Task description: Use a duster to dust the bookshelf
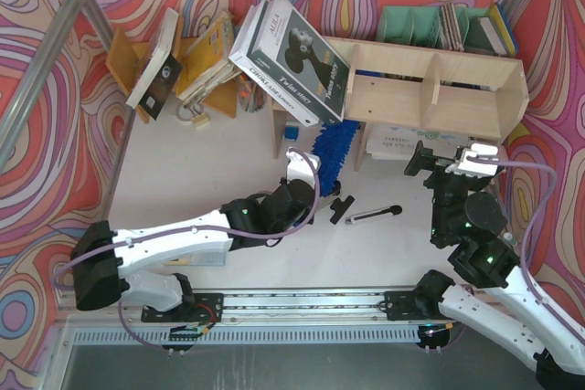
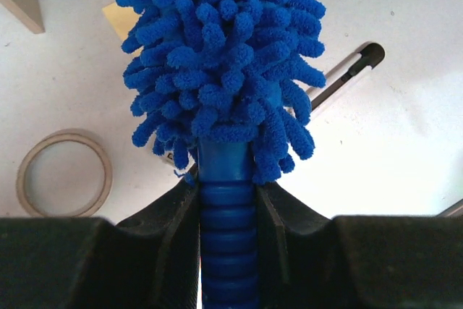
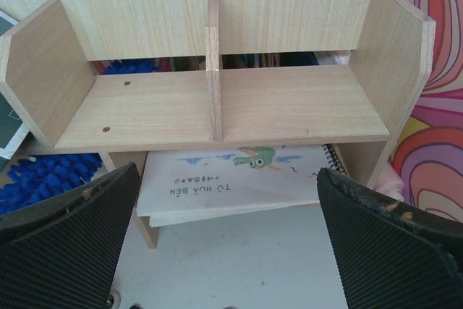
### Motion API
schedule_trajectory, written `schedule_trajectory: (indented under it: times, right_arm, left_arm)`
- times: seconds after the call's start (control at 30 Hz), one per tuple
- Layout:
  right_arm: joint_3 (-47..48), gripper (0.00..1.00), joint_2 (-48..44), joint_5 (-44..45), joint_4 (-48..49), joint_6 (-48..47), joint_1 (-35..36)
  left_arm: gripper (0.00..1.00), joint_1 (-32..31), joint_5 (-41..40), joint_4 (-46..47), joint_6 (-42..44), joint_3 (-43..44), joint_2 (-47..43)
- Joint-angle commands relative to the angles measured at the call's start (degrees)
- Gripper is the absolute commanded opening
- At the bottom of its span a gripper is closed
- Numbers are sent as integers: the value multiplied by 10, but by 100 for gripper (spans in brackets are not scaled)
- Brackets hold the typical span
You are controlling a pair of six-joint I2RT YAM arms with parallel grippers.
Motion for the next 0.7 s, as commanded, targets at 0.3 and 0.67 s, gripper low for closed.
schedule_trajectory:
  times: [0.3,0.67]
  right_arm:
    - [12,99,-10,-1,-9,10,-2]
    - [3,99,2,2,16,-19,-3]
  left_arm:
    - [0,-20,0,80,5,29,4]
    - [0,-17,-92,32,24,-44,-109]
